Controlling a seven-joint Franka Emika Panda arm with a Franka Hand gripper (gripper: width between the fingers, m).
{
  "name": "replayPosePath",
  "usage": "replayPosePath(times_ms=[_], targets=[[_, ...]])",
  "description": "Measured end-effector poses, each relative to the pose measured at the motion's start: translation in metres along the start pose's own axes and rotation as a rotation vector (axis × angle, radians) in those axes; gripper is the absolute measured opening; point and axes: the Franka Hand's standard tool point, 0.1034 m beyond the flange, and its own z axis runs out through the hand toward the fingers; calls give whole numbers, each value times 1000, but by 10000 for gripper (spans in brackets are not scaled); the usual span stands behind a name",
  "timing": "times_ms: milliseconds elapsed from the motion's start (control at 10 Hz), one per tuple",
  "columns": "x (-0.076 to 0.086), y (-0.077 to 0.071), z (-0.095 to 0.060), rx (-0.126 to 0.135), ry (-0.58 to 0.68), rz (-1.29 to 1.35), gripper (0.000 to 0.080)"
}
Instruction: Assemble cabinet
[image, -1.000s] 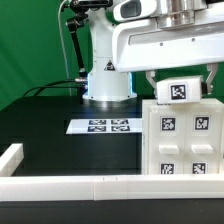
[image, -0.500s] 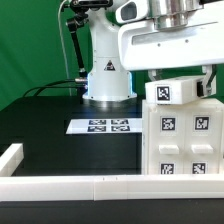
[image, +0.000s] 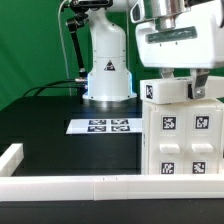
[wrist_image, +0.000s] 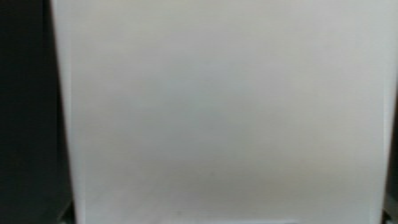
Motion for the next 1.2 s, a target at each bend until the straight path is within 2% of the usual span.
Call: replayPosePath(times_ms=[900,1100,1200], targets=[[0,-2,0,17,-91,462,546],[-2,-3,0,19,-98,443,750],[-4,-5,-7,33,-111,414,784]])
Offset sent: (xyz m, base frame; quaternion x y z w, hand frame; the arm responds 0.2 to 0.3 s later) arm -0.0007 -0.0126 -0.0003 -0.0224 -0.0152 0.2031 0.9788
